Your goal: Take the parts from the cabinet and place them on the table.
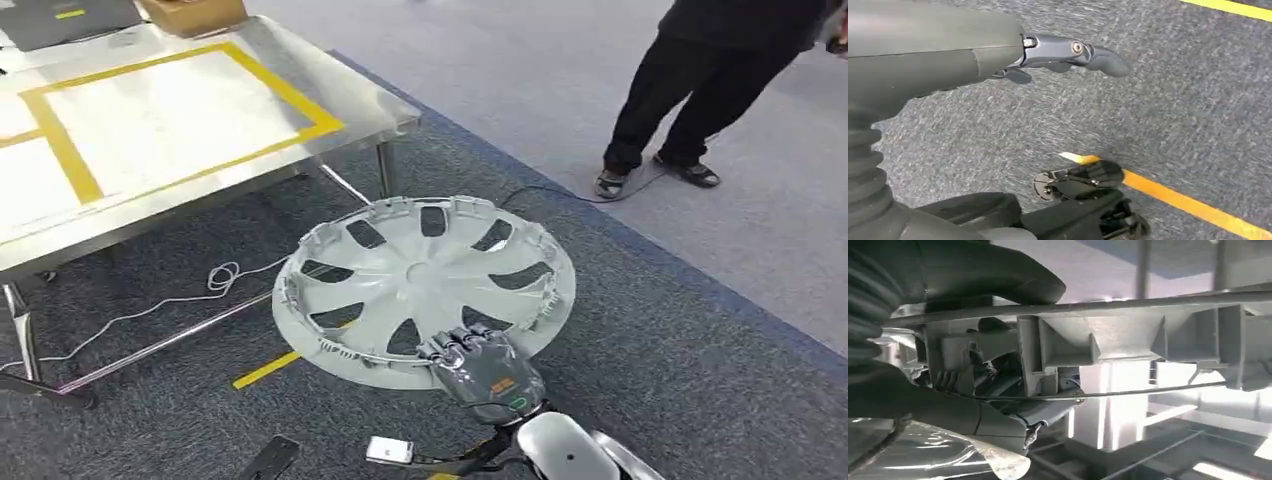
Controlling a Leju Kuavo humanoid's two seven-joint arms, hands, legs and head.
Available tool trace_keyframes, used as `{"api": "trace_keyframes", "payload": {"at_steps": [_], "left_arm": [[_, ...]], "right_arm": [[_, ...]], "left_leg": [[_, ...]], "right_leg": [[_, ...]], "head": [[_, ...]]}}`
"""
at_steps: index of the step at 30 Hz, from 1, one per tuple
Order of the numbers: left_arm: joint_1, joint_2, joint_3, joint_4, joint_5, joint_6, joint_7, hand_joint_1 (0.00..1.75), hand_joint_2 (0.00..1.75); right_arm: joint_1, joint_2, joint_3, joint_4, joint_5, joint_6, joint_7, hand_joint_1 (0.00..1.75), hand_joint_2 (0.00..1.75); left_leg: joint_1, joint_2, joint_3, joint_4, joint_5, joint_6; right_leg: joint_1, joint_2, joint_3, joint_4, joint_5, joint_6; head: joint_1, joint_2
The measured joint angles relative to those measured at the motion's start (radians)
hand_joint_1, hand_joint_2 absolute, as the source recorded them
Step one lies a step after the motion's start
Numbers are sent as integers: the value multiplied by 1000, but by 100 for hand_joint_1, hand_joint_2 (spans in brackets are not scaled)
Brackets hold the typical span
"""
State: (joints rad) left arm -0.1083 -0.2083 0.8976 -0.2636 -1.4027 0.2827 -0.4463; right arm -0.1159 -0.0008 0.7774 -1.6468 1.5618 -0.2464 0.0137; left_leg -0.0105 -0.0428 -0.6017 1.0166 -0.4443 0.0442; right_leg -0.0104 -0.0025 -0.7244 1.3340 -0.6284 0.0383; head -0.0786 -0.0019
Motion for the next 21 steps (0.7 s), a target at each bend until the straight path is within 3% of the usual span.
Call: {"api": "trace_keyframes", "payload": {"at_steps": [1, 2, 3, 4, 5, 8, 9, 10, 11, 12, 14, 15, 16, 18, 19, 20, 21], "left_arm": [[1, 0, 0, 0, 0, -1, 0, 0, 175], [2, 0, 0, 0, 0, -1, 0, 0, 175], [1, 0, 0, 0, 0, -1, 0, 0, 175], [1, -1, 0, 0, 0, -2, 0, 0, 175], [-3, 0, 0, 0, 0, -2, 0, 0, 175], [5, 0, 0, 0, 0, -2, 0, 0, 175], [6, 4, 0, 0, 0, -2, 0, 0, 175], [8, 3, 0, 0, 0, -1, 0, 0, 175], [6, 2, 0, 0, 0, -1, 0, 0, 175], [4, 2, 0, 0, -1, -1, 0, 0, 175], [3, 2, 0, 0, -4, -1, 6, 0, 175], [5, 2, 0, 0, -6, -1, 8, 0, 175], [7, 3, 0, 0, -8, -1, 10, 0, 175], [6, 3, 0, 0, -10, -1, 12, 0, 175], [4, 3, 0, 0, -10, -1, 12, 0, 175], [-1, 3, 0, 0, -10, -3, 12, 0, 175], [-6, 0, 0, 0, -10, -3, 12, 0, 175]], "right_arm": [[1, 0, 0, 2, 0, 0, 0, 166, 175], [0, 0, 0, 2, 0, 0, 2, 166, 175], [0, 0, 0, 2, 0, 0, 2, 166, 175], [-1, 0, 0, 2, 0, 0, 1, 166, 175], [-1, 0, 0, 3, 0, 0, 0, 166, 175], [-1, 0, 1, 4, 0, -2, 2, 166, 175], [-1, 1, 1, 4, 0, -2, 2, 166, 175], [-2, 2, 1, 4, 0, -2, 2, 166, 175], [-4, 3, 1, 3, 0, -3, 5, 166, 175], [-3, 3, 1, 3, 0, -3, 5, 166, 175], [1, 2, 1, 4, 1, -3, 5, 166, 175], [4, 2, 1, 4, 1, -3, 5, 166, 175], [7, 2, 1, 4, 3, -3, 5, 166, 175], [7, 3, 1, 4, 4, -3, 5, 166, 175], [7, 2, 1, 4, 6, -3, 5, 166, 175], [7, 2, 1, 4, 8, -3, 6, 166, 175], [7, 2, 1, 4, 10, -3, 6, 166, 175]], "left_leg": [[0, -16, 2, 1, -1, 0], [2, -32, 4, 3, -3, -3], [3, -46, 7, 5, -6, -7], [5, -56, 6, 7, -9, -12], [1, -69, -4, 18, -11, -16], [10, -100, -11, 11, -3, -31], [9, -111, -13, 14, -7, -35], [4, -68, -17, 30, -19, -40], [4, -19, -40, 80, -50, -46], [7, 11, -78, 159, -90, -52], [12, 30, -149, 307, -146, -58], [14, 30, -160, 324, -139, -60], [15, 31, -146, 298, -111, -60], [13, 49, -65, 135, -18, -52], [5, 98, -21, 47, 17, -42], [-12, 142, -8, 23, -3, -37], [-11, 134, -10, 15, -5, -31]], "right_leg": [[0, 1, 12, -44, 42, -1], [-1, 6, 45, -128, 96, -3], [-4, 25, 87, -221, 145, -3], [-9, 69, 113, -281, 153, -3], [-14, 96, 135, -305, 143, -4], [-5, 66, 133, -300, 143, -18], [-15, 51, 137, -308, 146, -26], [-13, 38, 142, -311, 146, -31], [-12, 26, 145, -312, 144, -40], [-10, 11, 146, -312, 142, -43], [-8, -19, 150, -312, 135, -46], [-8, -33, 152, -312, 133, -46], [-8, -46, 156, -312, 130, -45], [-7, -72, 169, -312, 122, -40], [-7, -82, 175, -312, 117, -35], [2, -95, 177, -310, 111, -28], [3, -104, 175, -310, 110, -24]], "head": [[0, 0], [0, 0], [0, 0], [0, 0], [1, 0], [0, 0], [1, 0], [-1, 0], [-16, 0], [-12, 0], [-13, 0], [-14, 0], [-14, 0], [-15, 0], [-14, 0], [-13, 0], [-15, 0]]}}
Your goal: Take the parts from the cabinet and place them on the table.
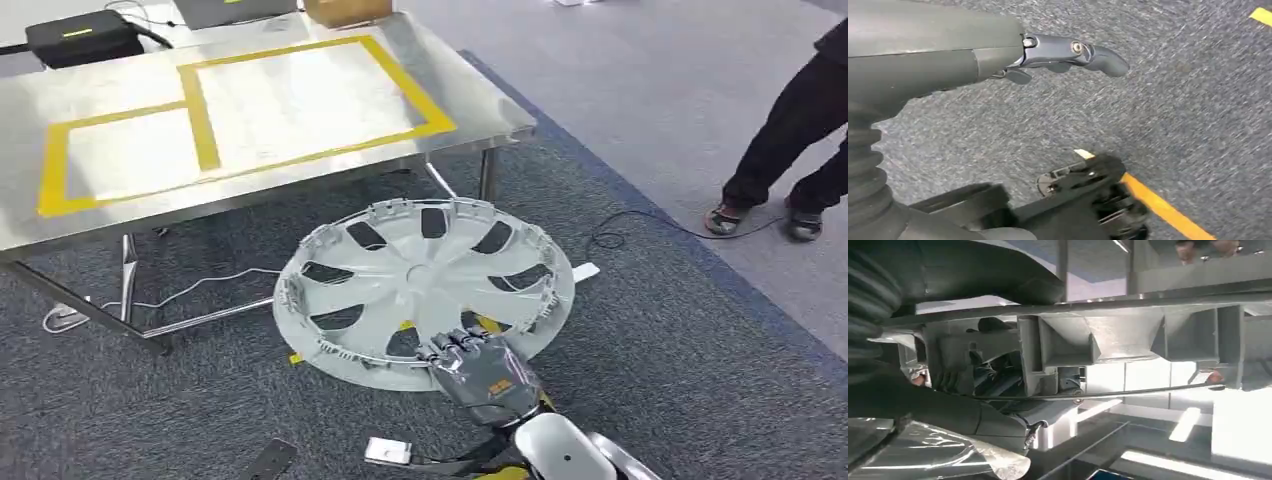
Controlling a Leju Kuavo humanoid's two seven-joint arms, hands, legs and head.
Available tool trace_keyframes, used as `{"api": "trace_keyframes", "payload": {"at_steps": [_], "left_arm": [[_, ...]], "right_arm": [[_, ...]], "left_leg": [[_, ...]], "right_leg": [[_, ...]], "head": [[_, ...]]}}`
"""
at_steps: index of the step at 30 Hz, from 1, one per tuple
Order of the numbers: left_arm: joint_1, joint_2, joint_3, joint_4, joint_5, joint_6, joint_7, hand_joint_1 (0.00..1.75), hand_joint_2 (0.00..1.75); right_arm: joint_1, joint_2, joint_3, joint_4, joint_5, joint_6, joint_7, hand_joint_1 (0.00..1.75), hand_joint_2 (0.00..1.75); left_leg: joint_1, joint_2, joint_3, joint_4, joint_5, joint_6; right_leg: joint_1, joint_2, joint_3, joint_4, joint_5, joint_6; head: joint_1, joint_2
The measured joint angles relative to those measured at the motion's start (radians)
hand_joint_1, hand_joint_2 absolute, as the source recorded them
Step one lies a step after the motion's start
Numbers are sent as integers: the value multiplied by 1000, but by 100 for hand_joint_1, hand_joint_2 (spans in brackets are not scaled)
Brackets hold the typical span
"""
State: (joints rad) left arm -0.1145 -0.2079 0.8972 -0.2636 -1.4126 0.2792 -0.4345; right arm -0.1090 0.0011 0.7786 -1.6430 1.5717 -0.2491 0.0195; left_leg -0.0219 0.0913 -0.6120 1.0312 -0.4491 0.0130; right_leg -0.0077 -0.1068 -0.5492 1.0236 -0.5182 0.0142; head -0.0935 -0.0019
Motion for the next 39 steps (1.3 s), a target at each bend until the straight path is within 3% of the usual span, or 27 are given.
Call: {"api": "trace_keyframes", "payload": {"at_steps": [3, 4, 5, 6, 8, 9, 10, 12, 13, 14, 15, 18, 19, 20, 21, 23, 24, 25, 26, 28, 29, 30, 31, 32, 34, 39], "left_arm": [[0, -3, 0, 0, 4, -2, 0, 0, 175], [2, -6, 0, 0, 6, -3, 0, 0, 175], [-3, -8, 0, 0, 8, -3, 0, 0, 175], [-9, -11, 0, 0, 9, -3, 0, 0, 175], [-14, -16, 0, 0, 11, -5, 0, 0, 175], [-14, -18, 0, 0, 16, -10, 0, 0, 175], [-12, -19, 0, 0, 20, -14, -1, 0, 175], [-12, -23, 1, 0, 20, -18, -6, 0, 175], [-13, -26, 1, 0, 20, -18, -8, 0, 175], [-15, -27, 1, 0, 20, -18, -9, 0, 175], [-17, -28, 1, 0, 20, -19, -10, 0, 175], [-12, -30, 0, 0, 12, -19, -9, 0, 175], [-11, -30, 0, 0, 8, -19, -7, 0, 175], [-11, -32, -1, 0, 1, -18, -4, 0, 175], [-12, -32, -3, 0, -5, -17, 2, 0, 175], [-9, -32, -3, 0, -13, -15, 11, 0, 175], [-4, -32, -4, 0, -17, -14, 15, 0, 175], [4, -31, -5, 0, -24, -13, 19, 0, 175], [14, -30, -8, 0, -27, -11, 21, 0, 175], [28, -27, -14, 0, -31, -11, 18, 0, 175], [31, -25, -17, 0, -31, -13, 14, 0, 175], [31, -25, -19, 1, -32, -14, 13, 0, 175], [30, -26, -21, 1, -35, -15, 13, 0, 175], [33, -28, -22, 2, -36, -15, 15, 0, 175], [33, -30, -22, 3, -35, -17, 17, 0, 175], [15, -45, -23, 3, -29, -26, 1, 0, 175]], "right_arm": [[-2, 0, 0, 0, 1, 7, 2, 166, 175], [-4, -1, 0, 0, 1, 8, 3, 166, 175], [-5, -1, 0, 0, 1, 9, 5, 166, 175], [-5, -3, 0, 0, 2, 9, 5, 166, 175], [-4, -8, 2, 0, 2, 11, 5, 166, 175], [-2, -12, 2, 1, 2, 14, 6, 166, 175], [1, -15, 3, 2, 2, 17, 7, 166, 175], [3, -19, 3, 2, 2, 19, 8, 166, 175], [3, -20, 3, 2, 2, 20, 8, 166, 175], [2, -22, 3, 3, 2, 21, 7, 166, 175], [2, -23, 3, 1, 2, 20, 6, 166, 175], [7, -23, 5, 1, 1, 22, 8, 166, 175], [7, -23, 5, 1, -2, 22, 8, 166, 175], [8, -23, 5, 1, -9, 20, 9, 166, 175], [10, -23, 5, 0, -15, 18, 10, 166, 175], [25, -24, 5, 0, -16, 14, 11, 166, 175], [38, -24, 6, 0, -16, 11, 14, 166, 175], [53, -26, 6, 0, -16, 10, 19, 166, 175], [67, -28, 6, -1, -16, 5, 20, 166, 175], [87, -33, 7, -8, -23, -2, 21, 166, 175], [92, -36, 7, -9, -24, -5, 23, 166, 175], [95, -40, 7, -9, -24, -12, 24, 166, 175], [98, -45, 6, -9, -26, -15, 25, 166, 175], [101, -50, 6, -9, -27, -15, 25, 166, 175], [111, -60, 5, -9, -19, -12, 25, 166, 175], [120, -74, 4, -22, -2, -5, 39, 166, 175]], "left_leg": [[3, -40, -2, -9, 1, 11], [11, -51, 6, -17, 6, 16], [14, -63, 7, -17, 6, 23], [16, -75, 6, -17, 5, 28], [15, -104, 7, -16, 4, 31], [15, -120, 8, -16, 3, 31], [15, -137, 10, -15, 2, 31], [18, -169, 15, -11, -2, 25], [19, -183, 17, -7, -7, 20], [15, -190, 13, -4, -9, 14], [18, -203, 2, 5, -9, 11], [26, -233, -3, -1, -3, -3], [27, -224, -5, 5, -12, -8], [19, -166, -17, 37, -30, -15], [21, -131, -48, 102, -64, -21], [26, -106, -124, 258, -124, -27], [28, -104, -147, 301, -131, -28], [29, -104, -146, 296, -114, -29], [29, -103, -122, 245, -75, -27], [28, -101, -37, 72, 14, -16], [23, -92, -10, 22, 12, -7], [17, -88, -6, 6, 6, -2], [16, -88, -6, 2, 2, -2], [20, -88, -5, -5, 5, -19], [18, -88, -4, -5, 3, -17], [18, -88, -4, -5, 0, -9]], "right_leg": [[4, -40, 15, -8, -8, 16], [-2, 7, 7, 4, -20, 23], [-6, 65, -12, 46, -44, 23], [-6, 90, -48, 118, -77, 24], [-6, 103, -137, 275, -132, 28], [-6, 104, -165, 311, -129, 28], [-6, 104, -166, 293, -101, 27], [-7, 116, -110, 145, 3, 24], [-11, 145, -70, 50, 50, 24], [-18, 204, -56, 24, 31, 25], [-21, 202, -44, 4, 30, 23], [-13, 173, -41, 7, 30, 12], [-21, 154, -35, 0, 32, 4], [-19, 145, -30, -1, 29, -3], [-17, 130, -26, -1, 26, -9], [-13, 99, -19, -1, 19, -16], [-12, 84, -15, -1, 15, -16], [-12, 77, -9, -1, 10, -14], [-12, 70, -3, -1, 5, -11], [-12, 60, 9, -1, -2, -6], [-13, 57, 8, -3, -5, -4], [-5, 55, 4, 1, -7, 2], [-8, 55, 1, -2, -5, 7], [-4, 57, 1, 0, -10, -4], [-6, 56, 5, -6, -7, -3], [-6, 57, 12, -21, -1, 10]], "head": [[2, 0], [3, 0], [9, 0], [13, 0], [13, 0], [13, 0], [13, 0], [13, 0], [14, 0], [14, 0], [13, 0], [13, 0], [14, 0], [4, 0], [1, 0], [2, 0], [1, 0], [1, 0], [2, 0], [2, 0], [2, 0], [3, 0], [1, 0], [4, 0], [4, 0], [3, 0]]}}
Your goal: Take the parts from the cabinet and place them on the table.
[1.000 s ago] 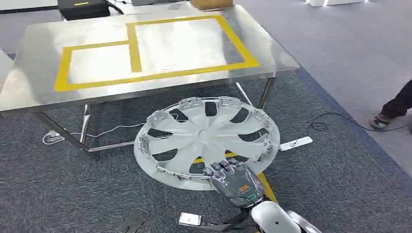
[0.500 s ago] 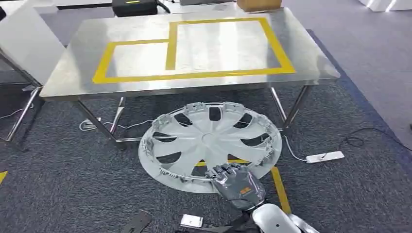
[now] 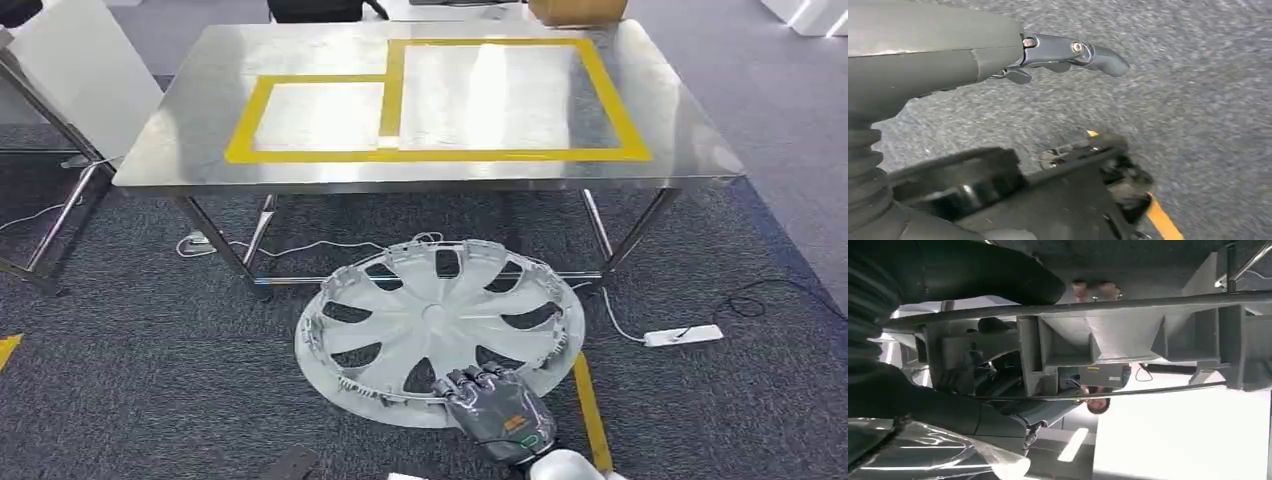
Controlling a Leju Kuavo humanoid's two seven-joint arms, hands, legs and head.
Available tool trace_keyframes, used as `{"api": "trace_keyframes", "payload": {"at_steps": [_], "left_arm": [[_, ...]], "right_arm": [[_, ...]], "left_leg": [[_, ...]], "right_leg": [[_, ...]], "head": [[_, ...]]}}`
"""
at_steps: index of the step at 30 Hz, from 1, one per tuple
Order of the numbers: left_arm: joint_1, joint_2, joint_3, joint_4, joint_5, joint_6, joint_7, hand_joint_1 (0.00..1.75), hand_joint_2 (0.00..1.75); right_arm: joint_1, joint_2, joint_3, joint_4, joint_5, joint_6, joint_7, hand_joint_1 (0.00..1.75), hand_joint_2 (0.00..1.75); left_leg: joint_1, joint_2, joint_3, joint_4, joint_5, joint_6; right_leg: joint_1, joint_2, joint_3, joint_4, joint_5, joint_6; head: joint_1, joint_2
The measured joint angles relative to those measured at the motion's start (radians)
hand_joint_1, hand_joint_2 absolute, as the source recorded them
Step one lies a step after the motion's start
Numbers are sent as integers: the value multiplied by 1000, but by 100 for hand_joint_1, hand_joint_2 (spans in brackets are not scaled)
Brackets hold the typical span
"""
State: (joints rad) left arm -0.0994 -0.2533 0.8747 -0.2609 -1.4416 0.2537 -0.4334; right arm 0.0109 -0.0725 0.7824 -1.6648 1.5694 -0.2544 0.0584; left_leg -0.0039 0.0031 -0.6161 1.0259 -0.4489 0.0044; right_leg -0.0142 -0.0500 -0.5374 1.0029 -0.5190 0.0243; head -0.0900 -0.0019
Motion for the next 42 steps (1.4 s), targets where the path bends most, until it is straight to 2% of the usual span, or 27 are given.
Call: {"api": "trace_keyframes", "payload": {"at_steps": [3, 7, 11, 19, 25, 42], "left_arm": [[-6, -5, 0, 0, 4, -3, 3, 0, 175], [-10, -7, -2, 0, -6, -14, 39, 0, 175], [-12, -11, -4, 0, -8, -14, 45, 0, 175], [-17, -14, -21, 0, -28, -16, 79, 0, 175], [-20, -16, -32, 0, -46, -19, 98, 0, 175], [-28, -18, -50, 0, -49, -31, 110, 0, 175]], "right_arm": [[0, -8, 0, -10, 3, 2, 6, 166, 175], [4, -14, 0, -19, 3, 13, 46, 166, 175], [4, -27, 15, -29, 3, 20, 107, 166, 175], [-22, -57, 34, -37, 3, 37, 150, 166, 175], [-82, -82, 40, -51, 3, 63, 181, 166, 175], [-180, -89, 53, -48, 3, 89, 138, 166, 175]], "left_leg": [[-1, 0, 0, 0, 1, 2], [-1, 0, 0, 0, 1, 5], [-1, 0, 0, 0, 2, 6], [0, 0, 1, 0, 2, 6], [1, 0, 1, 0, 2, 6], [1, 0, 0, 0, 3, 6]], "right_leg": [[-1, 0, 1, -3, 3, 5], [-1, 0, 1, -5, 4, 7], [0, 0, 1, -5, 4, 8], [1, 0, 1, -4, 4, 8], [1, 1, 1, -4, 4, 8], [1, 1, 1, -4, 4, 8]], "head": [[0, 0], [0, 0], [0, 0], [-1, 0], [0, 0], [-1, 0]]}}
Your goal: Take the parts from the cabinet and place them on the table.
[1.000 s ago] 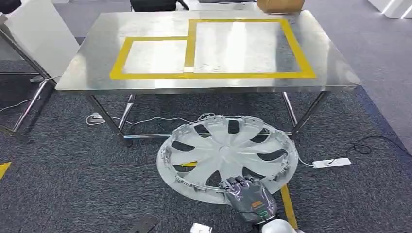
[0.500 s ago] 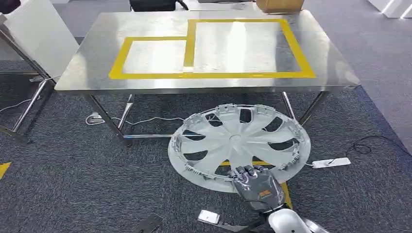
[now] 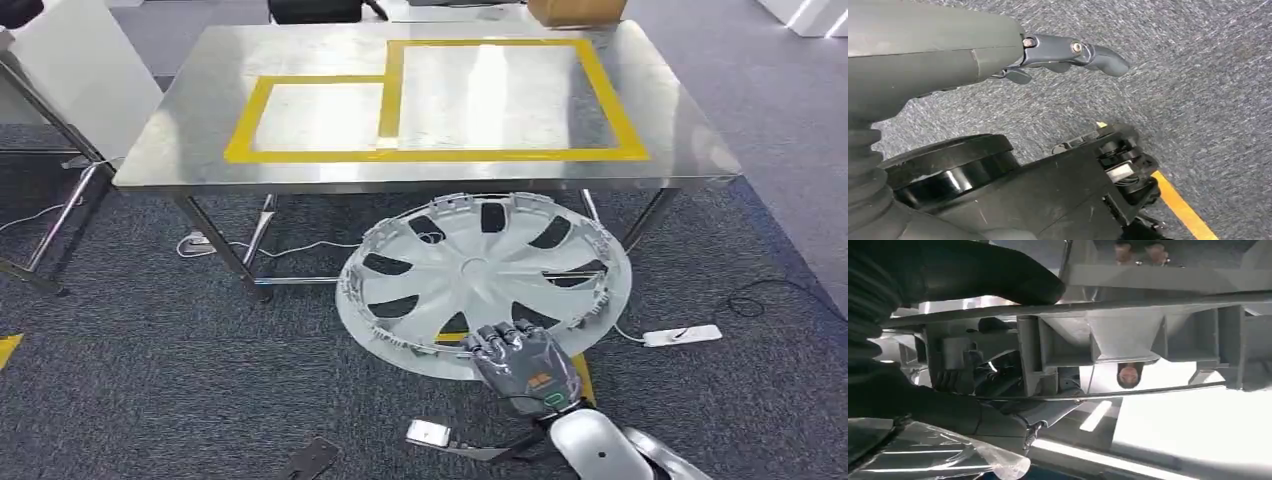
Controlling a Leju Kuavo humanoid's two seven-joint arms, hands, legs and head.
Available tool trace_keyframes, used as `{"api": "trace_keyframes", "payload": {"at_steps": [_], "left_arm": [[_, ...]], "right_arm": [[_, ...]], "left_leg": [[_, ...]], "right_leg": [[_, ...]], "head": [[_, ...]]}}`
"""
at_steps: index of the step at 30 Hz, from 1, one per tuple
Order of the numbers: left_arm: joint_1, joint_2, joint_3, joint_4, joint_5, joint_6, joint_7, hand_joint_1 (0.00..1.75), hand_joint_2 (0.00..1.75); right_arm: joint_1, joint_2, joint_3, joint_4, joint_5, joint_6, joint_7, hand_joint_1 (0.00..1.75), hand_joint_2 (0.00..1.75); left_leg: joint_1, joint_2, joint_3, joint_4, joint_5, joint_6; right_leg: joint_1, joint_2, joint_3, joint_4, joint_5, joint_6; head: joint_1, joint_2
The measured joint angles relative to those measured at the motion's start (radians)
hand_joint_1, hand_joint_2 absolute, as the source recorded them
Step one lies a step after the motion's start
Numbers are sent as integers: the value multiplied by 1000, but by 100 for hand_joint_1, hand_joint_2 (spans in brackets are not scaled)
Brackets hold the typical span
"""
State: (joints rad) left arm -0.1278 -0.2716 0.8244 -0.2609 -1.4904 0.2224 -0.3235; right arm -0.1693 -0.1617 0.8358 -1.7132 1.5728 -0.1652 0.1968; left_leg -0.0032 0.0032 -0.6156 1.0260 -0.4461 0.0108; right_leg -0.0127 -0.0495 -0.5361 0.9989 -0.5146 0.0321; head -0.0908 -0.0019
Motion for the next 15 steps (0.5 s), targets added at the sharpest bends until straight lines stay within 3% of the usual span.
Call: {"api": "trace_keyframes", "payload": {"at_steps": [15], "left_arm": [[-1, 0, 0, 0, 0, 0, 0, 0, 175]], "right_arm": [[-9, 0, 2, 6, 0, 1, -1, 166, 175]], "left_leg": [[0, 0, 0, 0, 0, 0]], "right_leg": [[0, 0, 0, 0, 0, 0]], "head": [[0, 0]]}}
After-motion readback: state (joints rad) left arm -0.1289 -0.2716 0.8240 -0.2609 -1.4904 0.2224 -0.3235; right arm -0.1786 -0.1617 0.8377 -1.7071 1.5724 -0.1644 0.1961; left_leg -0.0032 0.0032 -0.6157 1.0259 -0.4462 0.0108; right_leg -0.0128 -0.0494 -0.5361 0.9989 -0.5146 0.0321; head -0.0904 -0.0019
